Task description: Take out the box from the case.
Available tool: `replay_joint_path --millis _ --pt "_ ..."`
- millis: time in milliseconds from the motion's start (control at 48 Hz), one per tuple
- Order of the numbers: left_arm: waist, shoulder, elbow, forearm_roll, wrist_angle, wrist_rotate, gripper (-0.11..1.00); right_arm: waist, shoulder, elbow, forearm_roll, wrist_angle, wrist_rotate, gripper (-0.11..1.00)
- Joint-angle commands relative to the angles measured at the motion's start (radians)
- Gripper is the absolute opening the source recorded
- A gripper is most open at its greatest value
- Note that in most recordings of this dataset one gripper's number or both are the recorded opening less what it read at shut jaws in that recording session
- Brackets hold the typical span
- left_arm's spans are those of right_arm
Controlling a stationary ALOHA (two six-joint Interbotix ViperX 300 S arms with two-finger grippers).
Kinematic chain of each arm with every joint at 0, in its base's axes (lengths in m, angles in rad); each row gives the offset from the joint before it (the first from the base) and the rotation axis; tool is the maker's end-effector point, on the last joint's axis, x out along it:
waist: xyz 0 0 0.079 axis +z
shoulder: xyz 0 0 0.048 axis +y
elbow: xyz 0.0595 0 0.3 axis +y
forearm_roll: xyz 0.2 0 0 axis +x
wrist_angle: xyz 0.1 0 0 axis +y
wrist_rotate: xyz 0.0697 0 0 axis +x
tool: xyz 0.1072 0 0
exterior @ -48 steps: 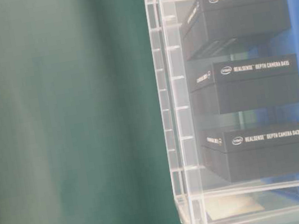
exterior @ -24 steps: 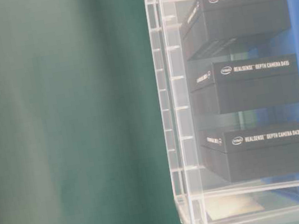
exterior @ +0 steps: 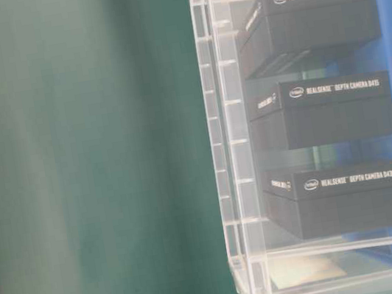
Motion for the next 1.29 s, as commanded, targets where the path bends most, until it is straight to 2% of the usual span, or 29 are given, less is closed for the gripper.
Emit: replay_joint_path --millis 0,63,229,375,563,729,959,1084,1167,1271 --pt "0.063 0.006 -0.031 0.006 -0.003 0.038 0.01 -0.063 0.006 -0.020 -0.005 -0.023 -0.052 0.00" --pt "0.114 0.015 -0.035 0.006 -0.003 0.077 0.01 -0.115 0.018 -0.021 -0.005 -0.046 -0.104 0.00" --pt "0.199 0.037 -0.049 0.002 -0.009 0.147 0.01 -0.199 0.040 -0.021 -0.005 -0.089 -0.189 0.00" --pt "0.235 0.043 -0.052 -0.003 -0.009 0.189 0.03 -0.253 0.046 -0.021 -0.005 -0.103 -0.232 0.00" --pt "0.250 0.043 -0.049 -0.006 -0.009 0.193 0.09 -0.275 0.044 -0.017 -0.005 -0.120 -0.259 0.00" --pt "0.250 0.043 -0.044 -0.020 -0.008 0.186 0.27 -0.275 0.044 -0.002 -0.005 -0.127 -0.258 0.00" --pt "0.252 0.043 -0.040 -0.026 -0.005 0.176 0.72 -0.275 0.029 0.035 -0.005 -0.138 -0.255 0.00" --pt "0.250 0.041 -0.034 -0.026 -0.005 0.176 0.84 -0.275 0.021 0.057 0.002 -0.184 -0.252 0.01" --pt "0.252 0.041 -0.032 -0.028 -0.005 0.175 0.85 -0.275 0.020 0.063 0.002 -0.206 -0.249 0.11" --pt "0.250 0.043 -0.031 -0.028 -0.006 0.175 0.86 -0.275 0.021 0.063 -0.005 -0.202 -0.247 0.39"
